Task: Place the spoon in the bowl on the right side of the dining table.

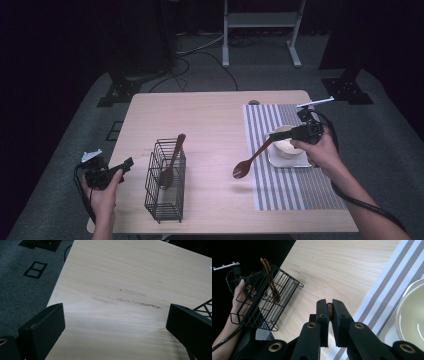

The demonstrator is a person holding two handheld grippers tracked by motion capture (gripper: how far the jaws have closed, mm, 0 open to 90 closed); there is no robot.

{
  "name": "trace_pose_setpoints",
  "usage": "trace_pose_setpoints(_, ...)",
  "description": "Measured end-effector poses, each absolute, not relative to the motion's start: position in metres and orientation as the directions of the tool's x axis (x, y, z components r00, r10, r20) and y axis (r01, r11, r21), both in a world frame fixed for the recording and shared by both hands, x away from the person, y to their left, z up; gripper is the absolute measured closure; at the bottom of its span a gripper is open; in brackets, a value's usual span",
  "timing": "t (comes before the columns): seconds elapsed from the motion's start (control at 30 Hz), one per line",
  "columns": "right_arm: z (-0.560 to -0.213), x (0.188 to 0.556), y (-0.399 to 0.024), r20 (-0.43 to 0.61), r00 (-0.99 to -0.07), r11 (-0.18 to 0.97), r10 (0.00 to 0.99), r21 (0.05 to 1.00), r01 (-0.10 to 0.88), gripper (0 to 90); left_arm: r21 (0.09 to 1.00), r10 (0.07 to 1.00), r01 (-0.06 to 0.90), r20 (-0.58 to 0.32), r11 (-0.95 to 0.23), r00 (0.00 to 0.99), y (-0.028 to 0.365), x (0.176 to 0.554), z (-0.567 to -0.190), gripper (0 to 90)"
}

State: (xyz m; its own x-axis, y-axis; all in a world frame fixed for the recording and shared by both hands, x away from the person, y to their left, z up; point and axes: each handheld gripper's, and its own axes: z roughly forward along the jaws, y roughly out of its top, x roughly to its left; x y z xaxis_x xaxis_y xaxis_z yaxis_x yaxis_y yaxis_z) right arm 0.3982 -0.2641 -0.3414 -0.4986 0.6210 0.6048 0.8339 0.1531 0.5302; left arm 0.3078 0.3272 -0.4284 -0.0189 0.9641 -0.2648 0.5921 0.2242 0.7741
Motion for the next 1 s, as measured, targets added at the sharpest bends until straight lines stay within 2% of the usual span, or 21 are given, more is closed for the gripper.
trace_pose_setpoints(1.0,-0.339,0.399,-0.294,0.606,-0.461,0.096,0.648,0.536,0.839,83.7,0.772,0.965,0.596,-0.262,0.221,-0.018,0.327,0.308,-0.429,1.2)
